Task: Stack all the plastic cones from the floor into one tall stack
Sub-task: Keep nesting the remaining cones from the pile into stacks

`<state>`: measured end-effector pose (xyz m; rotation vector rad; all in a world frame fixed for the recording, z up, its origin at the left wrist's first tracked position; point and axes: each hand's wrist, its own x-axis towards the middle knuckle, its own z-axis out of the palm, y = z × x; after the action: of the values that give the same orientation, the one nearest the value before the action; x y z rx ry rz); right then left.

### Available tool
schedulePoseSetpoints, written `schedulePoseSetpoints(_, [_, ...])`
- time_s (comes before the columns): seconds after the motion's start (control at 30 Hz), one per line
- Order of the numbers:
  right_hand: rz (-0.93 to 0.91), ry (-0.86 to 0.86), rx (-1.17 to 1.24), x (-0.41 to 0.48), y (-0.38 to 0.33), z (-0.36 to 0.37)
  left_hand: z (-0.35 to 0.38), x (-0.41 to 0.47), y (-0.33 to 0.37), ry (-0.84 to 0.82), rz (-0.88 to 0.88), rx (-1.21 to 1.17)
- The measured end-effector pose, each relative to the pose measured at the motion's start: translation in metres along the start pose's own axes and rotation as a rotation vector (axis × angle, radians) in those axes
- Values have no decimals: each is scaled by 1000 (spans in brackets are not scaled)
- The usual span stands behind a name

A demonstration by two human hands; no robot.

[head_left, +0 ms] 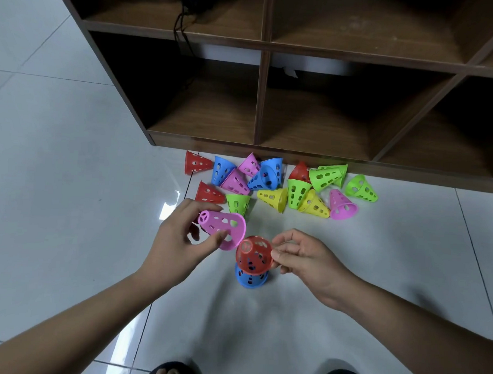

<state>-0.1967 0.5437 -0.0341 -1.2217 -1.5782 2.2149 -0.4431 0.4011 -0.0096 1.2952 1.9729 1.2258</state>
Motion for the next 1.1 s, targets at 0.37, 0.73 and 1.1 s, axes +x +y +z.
schedulePoseSetpoints(0.37, [39,52,-189,5,16,-2,24,-10,12,-256,147,64])
schedulePoseSetpoints(0.73, [-186,284,-711,45,1,-65,14,24,-38,-281,105,292])
schedulePoseSetpoints(1.1, [-303,577,-1242,73,-3,-161,-1,77,-102,-204,114,662])
